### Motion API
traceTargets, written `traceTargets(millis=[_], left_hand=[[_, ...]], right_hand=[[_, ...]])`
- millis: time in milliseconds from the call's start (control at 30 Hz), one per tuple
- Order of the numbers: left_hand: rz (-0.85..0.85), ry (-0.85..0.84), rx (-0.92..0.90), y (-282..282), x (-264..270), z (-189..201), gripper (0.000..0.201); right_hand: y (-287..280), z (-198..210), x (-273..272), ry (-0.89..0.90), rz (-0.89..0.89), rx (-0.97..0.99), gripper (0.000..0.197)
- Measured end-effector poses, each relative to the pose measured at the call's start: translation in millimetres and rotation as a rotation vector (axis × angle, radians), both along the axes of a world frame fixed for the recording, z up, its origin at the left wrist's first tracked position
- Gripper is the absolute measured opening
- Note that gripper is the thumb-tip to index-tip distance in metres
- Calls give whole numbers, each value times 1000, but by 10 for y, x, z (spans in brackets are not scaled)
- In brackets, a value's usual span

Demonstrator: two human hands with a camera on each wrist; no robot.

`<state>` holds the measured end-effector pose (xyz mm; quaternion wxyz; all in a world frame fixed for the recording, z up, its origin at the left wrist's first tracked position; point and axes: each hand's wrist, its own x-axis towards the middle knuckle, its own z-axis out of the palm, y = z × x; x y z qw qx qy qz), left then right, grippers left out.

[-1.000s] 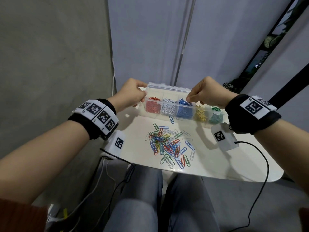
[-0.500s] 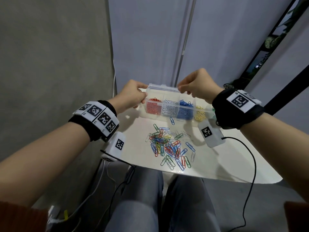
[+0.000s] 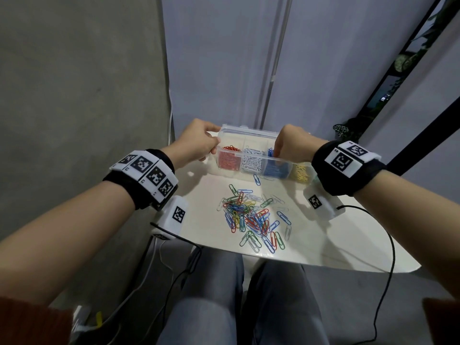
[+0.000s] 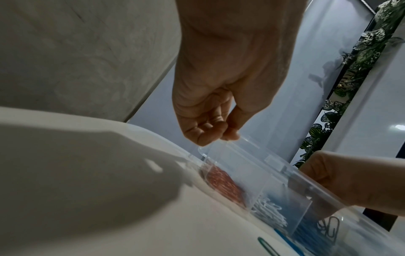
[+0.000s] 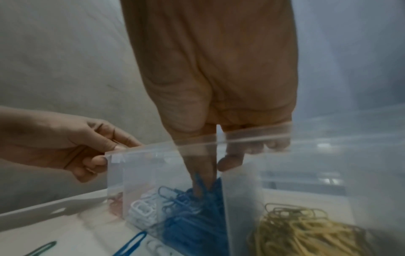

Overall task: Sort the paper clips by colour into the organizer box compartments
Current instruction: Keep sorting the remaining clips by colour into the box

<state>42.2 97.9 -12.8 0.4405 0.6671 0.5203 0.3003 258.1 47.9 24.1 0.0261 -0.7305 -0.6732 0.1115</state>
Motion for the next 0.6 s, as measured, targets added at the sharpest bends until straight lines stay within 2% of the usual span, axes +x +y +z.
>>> traceTargets(millis=[100,333,400,467,600], left_hand=[[-1,4,3,-8,-1,1,39],[3,-1,0,6,2,-7,40],[4,0,1,3,0,-9,40],[6,0,1,6,1,-11,39],[5,2,2,6,-2,-6,39]], right_hand=[[7,20,48,66,-19,1,6],[-29,113,253,449,-155,106,7],[-15,114,266,500,-177,161,12],[-13,129,250,450,-163,178,8],[-29,147,157,227,-31,42,16]])
